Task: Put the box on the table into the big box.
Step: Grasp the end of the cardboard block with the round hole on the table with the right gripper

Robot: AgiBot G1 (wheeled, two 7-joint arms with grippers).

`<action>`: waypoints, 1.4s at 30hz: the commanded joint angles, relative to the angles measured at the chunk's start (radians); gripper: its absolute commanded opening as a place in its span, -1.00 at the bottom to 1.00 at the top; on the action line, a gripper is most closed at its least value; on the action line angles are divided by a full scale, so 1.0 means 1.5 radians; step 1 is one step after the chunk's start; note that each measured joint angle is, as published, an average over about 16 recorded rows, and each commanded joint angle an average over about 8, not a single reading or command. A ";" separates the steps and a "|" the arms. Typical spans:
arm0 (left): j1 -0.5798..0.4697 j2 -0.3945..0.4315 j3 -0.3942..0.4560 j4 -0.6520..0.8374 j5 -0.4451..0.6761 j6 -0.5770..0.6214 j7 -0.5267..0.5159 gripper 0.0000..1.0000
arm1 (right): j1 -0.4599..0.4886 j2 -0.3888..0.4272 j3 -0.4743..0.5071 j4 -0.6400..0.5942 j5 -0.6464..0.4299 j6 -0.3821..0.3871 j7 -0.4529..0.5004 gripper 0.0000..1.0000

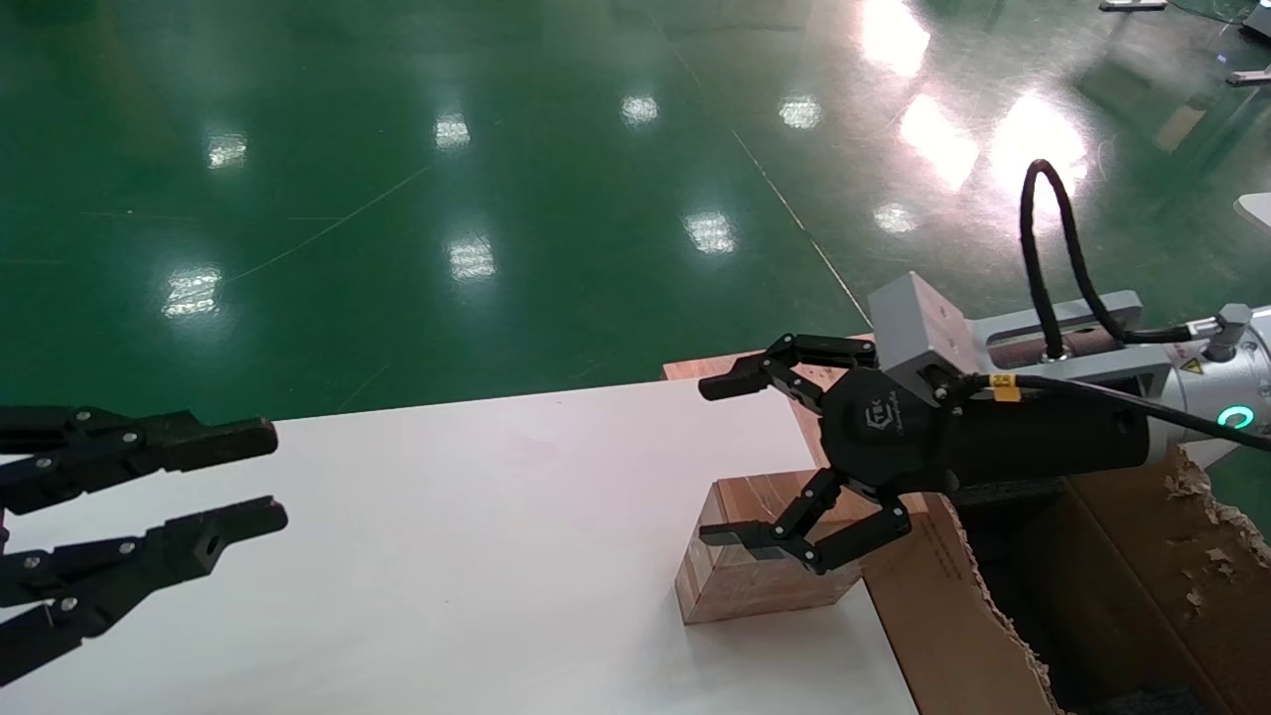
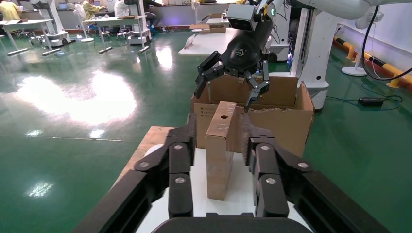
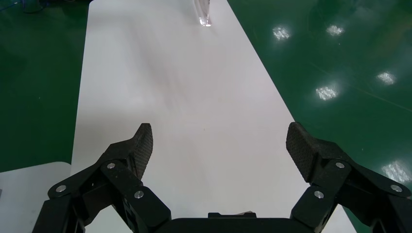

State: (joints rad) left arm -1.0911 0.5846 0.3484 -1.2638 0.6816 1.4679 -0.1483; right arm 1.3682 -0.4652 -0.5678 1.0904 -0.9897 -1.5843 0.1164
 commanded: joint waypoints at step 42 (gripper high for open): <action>0.000 0.000 0.000 0.000 0.000 0.000 0.000 -1.00 | 0.239 -0.055 -0.378 -0.283 -0.097 -0.007 -0.233 1.00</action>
State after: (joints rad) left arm -1.0913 0.5845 0.3489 -1.2636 0.6812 1.4678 -0.1480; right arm 1.7264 -0.5475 -1.1353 0.6743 -1.1364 -1.5946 -0.2347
